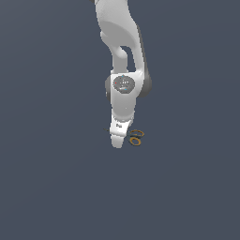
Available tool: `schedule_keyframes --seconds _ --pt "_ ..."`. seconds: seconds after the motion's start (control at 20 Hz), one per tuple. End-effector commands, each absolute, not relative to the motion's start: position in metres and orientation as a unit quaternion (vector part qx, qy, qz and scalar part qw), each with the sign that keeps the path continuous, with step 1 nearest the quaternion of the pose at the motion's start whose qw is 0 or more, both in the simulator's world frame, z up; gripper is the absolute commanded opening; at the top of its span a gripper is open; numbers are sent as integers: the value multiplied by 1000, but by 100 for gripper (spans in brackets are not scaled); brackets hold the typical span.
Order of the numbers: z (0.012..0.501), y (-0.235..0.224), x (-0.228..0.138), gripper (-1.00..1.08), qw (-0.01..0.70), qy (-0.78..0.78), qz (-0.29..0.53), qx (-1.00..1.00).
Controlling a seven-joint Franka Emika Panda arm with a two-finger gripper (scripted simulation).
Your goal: Pick up the object and move it to a goal position.
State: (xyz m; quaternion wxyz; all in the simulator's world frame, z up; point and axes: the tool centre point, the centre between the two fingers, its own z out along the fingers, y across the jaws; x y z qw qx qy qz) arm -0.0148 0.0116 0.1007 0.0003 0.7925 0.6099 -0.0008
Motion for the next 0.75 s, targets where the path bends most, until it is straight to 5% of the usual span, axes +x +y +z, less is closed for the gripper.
schedule_keyframes --seconds 0.0,0.7 --pt "121 10 -19 -100 1 610 -1 793" --pt "173 7 -29 -100 0 609 0 793"
